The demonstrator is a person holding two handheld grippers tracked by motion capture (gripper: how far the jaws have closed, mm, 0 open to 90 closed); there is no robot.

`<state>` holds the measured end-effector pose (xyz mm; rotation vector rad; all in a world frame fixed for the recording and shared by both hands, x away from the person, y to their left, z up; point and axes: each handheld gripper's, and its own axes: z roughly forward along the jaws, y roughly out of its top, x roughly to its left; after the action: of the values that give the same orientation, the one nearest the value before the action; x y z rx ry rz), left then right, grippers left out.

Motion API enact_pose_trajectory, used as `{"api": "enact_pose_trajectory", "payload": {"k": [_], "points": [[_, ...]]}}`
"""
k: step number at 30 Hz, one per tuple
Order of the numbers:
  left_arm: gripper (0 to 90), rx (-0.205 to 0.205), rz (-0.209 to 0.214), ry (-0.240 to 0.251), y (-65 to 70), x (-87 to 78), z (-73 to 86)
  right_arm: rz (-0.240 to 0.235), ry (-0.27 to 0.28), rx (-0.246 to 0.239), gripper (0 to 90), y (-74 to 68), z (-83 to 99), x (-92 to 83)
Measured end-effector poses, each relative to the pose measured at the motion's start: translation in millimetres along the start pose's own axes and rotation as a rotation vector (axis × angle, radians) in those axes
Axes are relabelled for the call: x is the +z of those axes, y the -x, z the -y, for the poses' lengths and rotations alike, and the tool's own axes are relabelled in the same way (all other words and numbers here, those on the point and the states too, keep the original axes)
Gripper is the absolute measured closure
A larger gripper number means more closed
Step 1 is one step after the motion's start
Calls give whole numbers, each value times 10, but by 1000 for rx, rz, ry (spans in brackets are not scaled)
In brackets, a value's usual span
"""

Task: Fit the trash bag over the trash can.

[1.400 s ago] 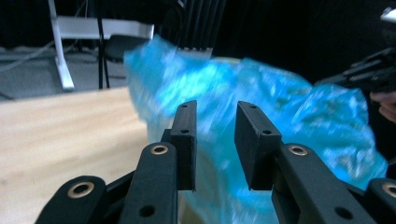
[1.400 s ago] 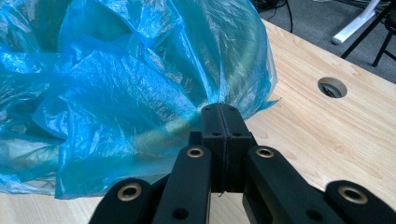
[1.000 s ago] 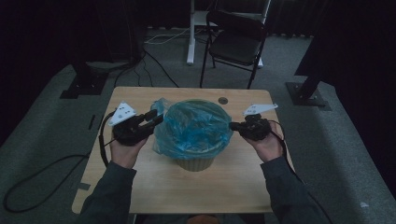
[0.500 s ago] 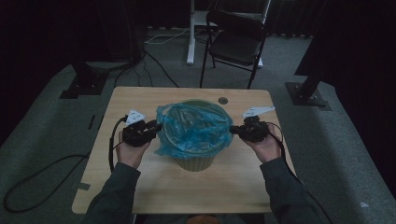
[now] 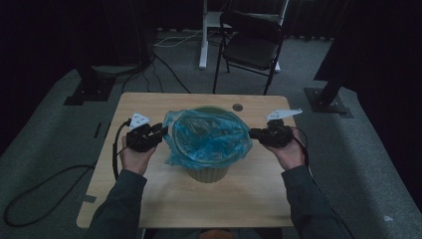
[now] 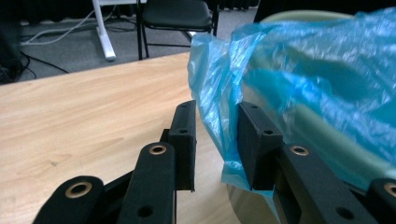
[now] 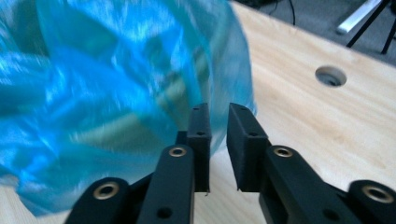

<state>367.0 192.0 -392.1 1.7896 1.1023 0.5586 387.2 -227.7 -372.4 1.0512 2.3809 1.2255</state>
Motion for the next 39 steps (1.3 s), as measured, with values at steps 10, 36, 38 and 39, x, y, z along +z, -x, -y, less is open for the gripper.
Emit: {"api": "enact_pose_trajectory", "payload": {"k": [10, 36, 38, 39], "points": [[625, 23, 65, 2, 75, 68, -198, -29, 65, 6, 727, -10, -241, 87], [891, 2, 123, -60, -18, 527, -449, -36, 33, 25, 900, 213, -528, 518], [891, -8, 121, -78, -51, 594, -429, -25, 19, 36, 900, 252, -526, 578], [891, -12, 125, -86, -61, 618, -415, -20, 9, 49, 900, 278, -515, 620]]}}
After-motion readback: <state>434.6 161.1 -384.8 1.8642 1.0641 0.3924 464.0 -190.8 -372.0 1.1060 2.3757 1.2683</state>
